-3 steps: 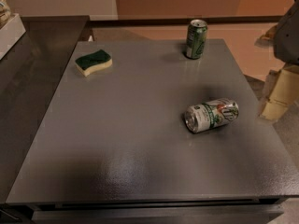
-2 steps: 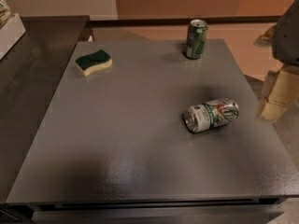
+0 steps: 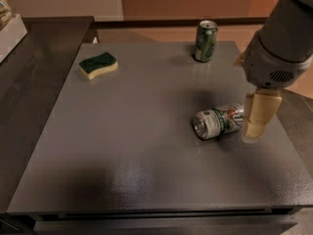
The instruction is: Pick 7up can
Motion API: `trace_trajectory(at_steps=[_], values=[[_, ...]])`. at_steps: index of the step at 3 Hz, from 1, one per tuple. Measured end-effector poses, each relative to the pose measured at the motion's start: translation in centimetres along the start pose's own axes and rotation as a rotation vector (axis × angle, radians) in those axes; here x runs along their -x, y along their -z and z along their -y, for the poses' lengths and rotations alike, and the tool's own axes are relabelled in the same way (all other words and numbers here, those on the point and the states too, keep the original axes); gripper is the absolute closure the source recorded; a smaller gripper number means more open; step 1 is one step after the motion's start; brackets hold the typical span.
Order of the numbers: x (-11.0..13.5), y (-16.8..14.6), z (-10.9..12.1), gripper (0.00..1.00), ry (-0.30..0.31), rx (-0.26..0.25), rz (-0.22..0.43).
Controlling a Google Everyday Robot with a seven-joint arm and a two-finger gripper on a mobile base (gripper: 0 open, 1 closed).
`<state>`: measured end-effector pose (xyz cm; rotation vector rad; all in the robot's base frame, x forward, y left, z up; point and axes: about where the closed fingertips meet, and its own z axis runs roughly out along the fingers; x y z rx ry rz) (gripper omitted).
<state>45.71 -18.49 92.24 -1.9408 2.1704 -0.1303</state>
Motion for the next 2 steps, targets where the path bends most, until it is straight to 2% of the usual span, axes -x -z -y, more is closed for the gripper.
trace_trajectory(at_steps=[1, 2], values=[[-0.1, -3.1, 0.0, 0.00, 0.043, 0.026, -0.049], [-0.4, -5.2, -0.2, 0.00, 0.076, 0.047, -0.066]])
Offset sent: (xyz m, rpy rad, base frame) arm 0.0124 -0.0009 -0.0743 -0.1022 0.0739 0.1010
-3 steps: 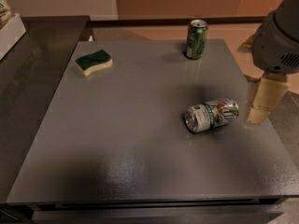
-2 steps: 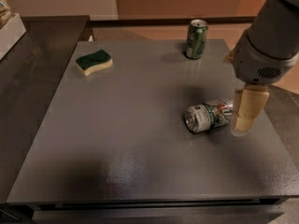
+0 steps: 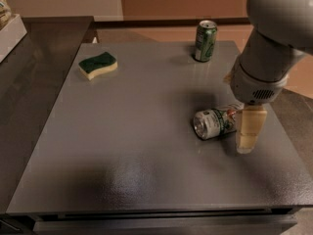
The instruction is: Pick 7up can
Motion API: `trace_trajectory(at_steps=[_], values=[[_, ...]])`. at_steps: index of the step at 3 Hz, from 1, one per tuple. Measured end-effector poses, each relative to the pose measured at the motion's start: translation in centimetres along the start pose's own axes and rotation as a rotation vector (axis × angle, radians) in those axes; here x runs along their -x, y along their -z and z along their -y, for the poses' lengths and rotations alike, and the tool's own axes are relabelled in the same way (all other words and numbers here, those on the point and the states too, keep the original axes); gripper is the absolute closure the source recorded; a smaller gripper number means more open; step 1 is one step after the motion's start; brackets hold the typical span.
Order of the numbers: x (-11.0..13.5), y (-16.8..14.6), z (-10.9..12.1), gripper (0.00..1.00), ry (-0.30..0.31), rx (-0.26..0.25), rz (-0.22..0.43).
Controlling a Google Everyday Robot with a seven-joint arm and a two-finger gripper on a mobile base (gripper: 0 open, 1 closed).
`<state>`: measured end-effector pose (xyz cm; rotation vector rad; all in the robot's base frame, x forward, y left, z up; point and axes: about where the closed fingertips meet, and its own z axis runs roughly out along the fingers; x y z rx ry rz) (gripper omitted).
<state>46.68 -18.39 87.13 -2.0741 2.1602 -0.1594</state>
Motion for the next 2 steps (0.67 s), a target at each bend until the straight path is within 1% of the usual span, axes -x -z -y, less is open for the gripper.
trace_trajectory(at_steps=[1, 2], values=[[-0.02, -1.25, 0.00, 0.03, 0.017, 0.026, -0.009], [0.09, -1.77, 0.03, 0.19, 0.022, 0.052, -0.010]])
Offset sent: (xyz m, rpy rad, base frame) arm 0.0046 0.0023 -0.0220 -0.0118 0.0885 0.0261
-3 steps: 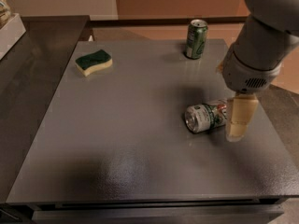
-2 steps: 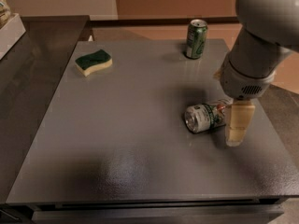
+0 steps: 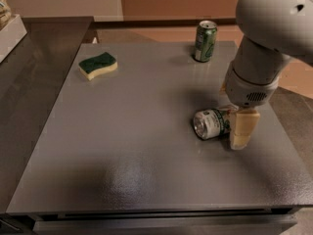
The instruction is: Pick 7up can
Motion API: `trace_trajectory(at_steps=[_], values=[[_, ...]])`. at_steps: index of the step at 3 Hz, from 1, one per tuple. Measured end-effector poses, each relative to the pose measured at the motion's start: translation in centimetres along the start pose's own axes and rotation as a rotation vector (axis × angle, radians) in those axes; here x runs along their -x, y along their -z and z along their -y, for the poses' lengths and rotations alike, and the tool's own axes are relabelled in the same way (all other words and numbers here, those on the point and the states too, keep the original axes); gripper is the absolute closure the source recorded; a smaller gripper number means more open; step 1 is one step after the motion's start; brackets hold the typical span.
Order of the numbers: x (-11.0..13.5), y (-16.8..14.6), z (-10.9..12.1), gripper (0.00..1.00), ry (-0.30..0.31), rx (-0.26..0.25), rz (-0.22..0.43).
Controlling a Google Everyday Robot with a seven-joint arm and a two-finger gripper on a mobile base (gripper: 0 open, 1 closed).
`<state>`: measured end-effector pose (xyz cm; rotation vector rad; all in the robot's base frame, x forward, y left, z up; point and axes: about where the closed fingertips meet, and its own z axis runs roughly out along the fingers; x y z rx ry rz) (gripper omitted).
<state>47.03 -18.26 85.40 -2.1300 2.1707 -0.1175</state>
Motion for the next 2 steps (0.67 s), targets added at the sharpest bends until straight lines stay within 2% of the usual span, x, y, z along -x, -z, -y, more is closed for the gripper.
trace_trajectory(at_steps=[2], values=[[0.33, 1.19, 0.72, 0.65, -0.018, 0.004, 0.007]])
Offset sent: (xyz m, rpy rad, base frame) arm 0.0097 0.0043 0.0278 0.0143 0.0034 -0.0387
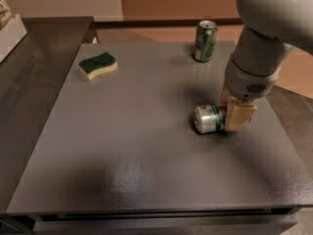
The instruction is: Pick 7up can
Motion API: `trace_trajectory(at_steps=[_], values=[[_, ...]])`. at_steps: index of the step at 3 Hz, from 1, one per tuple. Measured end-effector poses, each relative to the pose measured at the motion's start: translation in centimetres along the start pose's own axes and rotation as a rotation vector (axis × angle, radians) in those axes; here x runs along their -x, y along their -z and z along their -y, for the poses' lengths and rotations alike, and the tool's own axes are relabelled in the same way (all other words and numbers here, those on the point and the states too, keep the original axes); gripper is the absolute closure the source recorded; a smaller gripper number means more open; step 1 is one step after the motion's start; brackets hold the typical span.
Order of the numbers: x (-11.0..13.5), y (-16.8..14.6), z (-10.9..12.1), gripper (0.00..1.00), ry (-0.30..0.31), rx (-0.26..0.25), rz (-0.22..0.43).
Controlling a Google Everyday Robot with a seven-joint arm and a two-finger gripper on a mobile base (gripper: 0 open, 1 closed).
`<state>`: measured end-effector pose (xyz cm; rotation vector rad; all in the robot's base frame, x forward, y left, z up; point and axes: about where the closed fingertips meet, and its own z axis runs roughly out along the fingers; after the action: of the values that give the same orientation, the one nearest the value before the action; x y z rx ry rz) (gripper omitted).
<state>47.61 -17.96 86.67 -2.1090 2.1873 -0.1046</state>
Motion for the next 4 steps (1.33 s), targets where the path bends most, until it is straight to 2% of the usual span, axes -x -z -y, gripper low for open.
trace_trajectory(at_steps=[1, 2, 4], values=[[0.0, 2.1, 0.8, 0.88, -0.038, -0.015, 0.033], [-0.1, 5.3, 1.9, 1.00, -0.074, -0.057, 0.088], [0.8, 12.0, 4.2, 1.00, -0.094, -0.132, 0.212]])
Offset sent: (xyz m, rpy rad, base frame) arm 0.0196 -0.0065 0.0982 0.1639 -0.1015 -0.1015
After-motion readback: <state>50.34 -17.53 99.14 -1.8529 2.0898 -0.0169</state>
